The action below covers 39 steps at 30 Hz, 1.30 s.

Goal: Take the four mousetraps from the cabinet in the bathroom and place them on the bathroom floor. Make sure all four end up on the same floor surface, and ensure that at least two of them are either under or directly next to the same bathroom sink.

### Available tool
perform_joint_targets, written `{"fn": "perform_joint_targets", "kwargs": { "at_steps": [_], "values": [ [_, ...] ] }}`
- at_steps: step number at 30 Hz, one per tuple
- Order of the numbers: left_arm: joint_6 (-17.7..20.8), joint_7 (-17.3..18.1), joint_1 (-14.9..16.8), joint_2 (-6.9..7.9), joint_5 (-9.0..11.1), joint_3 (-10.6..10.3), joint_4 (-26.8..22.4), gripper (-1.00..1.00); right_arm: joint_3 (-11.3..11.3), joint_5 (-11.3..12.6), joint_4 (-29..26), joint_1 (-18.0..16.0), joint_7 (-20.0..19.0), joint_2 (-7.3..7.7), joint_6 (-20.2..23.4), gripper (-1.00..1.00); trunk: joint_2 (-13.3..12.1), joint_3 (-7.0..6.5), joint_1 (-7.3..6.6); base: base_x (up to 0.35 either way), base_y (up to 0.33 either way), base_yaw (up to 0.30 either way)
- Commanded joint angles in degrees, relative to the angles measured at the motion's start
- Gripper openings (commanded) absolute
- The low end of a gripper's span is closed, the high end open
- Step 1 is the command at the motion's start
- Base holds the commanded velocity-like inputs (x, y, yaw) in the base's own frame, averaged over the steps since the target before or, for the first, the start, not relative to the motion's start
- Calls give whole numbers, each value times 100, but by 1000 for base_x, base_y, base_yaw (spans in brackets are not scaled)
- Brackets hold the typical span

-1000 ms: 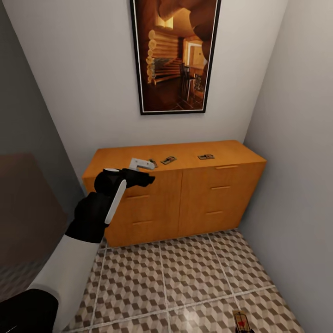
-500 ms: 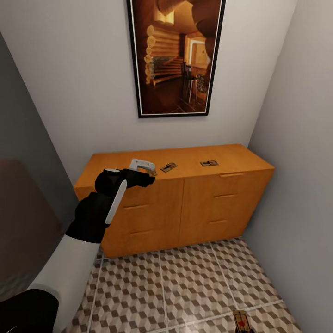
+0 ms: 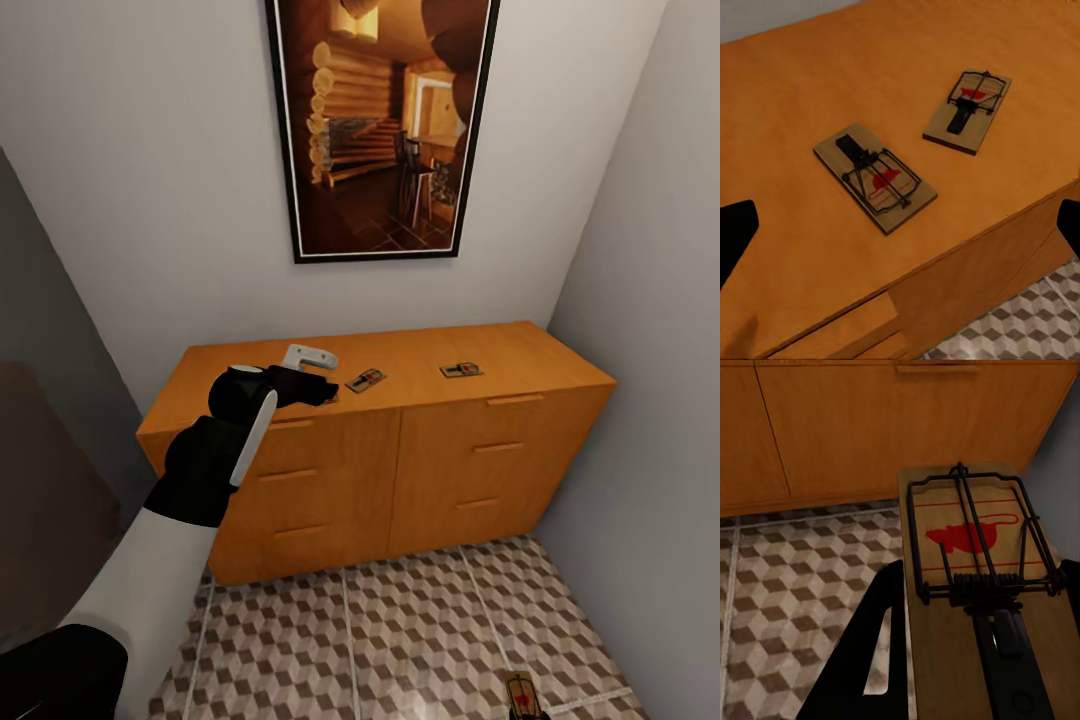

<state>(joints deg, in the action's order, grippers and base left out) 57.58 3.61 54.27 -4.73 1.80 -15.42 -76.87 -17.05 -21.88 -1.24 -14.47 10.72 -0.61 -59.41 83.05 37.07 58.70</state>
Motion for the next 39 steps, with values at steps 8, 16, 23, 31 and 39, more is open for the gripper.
{"fn": "perform_joint_targets", "kwargs": {
  "at_steps": [8,16,23,31,39],
  "values": [
    [27,7,4,-1,16,-31,-5,100,-17,-53,1,-3,35,-1,-10,-100,3,5,2,236,0,0],
    [25,5,4,-1,14,-40,-3,100,-17,-53,1,-3,35,-1,-4,-100,3,5,2,144,0,0],
    [30,7,2,-1,18,-149,-4,100,-17,-53,1,-3,35,-1,-2,-100,3,5,2,20,0,0],
    [40,13,-1,-1,37,-571,-62,100,-17,-53,1,-3,35,-1,-1,-100,3,5,2,2,0,0],
    [50,26,-4,-1,231,-703,-218,100,-17,-53,1,-3,35,-1,-2,-100,3,5,2,0,0,0]
  ]
}}
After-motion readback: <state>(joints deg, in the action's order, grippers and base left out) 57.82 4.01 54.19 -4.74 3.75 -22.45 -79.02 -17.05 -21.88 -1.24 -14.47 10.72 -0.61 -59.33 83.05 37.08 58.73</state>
